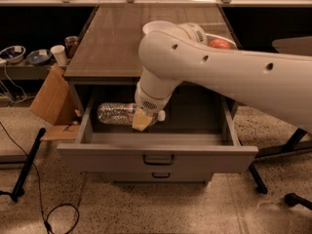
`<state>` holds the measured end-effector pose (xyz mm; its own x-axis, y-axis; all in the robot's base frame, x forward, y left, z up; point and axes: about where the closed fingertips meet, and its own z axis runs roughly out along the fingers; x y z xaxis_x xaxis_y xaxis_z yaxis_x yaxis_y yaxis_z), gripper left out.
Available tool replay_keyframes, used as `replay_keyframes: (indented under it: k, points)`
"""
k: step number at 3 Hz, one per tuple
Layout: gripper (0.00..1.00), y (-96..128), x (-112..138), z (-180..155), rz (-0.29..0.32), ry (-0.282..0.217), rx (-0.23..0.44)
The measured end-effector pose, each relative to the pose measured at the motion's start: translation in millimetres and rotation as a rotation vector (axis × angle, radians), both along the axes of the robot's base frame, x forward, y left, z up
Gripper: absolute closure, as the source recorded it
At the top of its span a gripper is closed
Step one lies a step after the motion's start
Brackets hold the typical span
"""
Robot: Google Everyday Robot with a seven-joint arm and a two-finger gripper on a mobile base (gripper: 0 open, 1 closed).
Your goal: Place water bottle into top drawer
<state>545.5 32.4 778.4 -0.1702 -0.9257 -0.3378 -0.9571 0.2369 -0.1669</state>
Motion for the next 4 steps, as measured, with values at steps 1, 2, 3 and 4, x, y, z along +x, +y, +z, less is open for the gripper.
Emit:
replay_keyframes:
  k: [1,2,3,4]
  points:
    - [1.00,-2,15,-46,-0.095,0.024,0.033]
    - [1.00,-4,30,-68,-0.226,0.037,0.068]
    - [1.00,1,47,-78,-0.355,0.064,0.088]
    - [1.00,7,60,-90,-0.485,0.126,0.100]
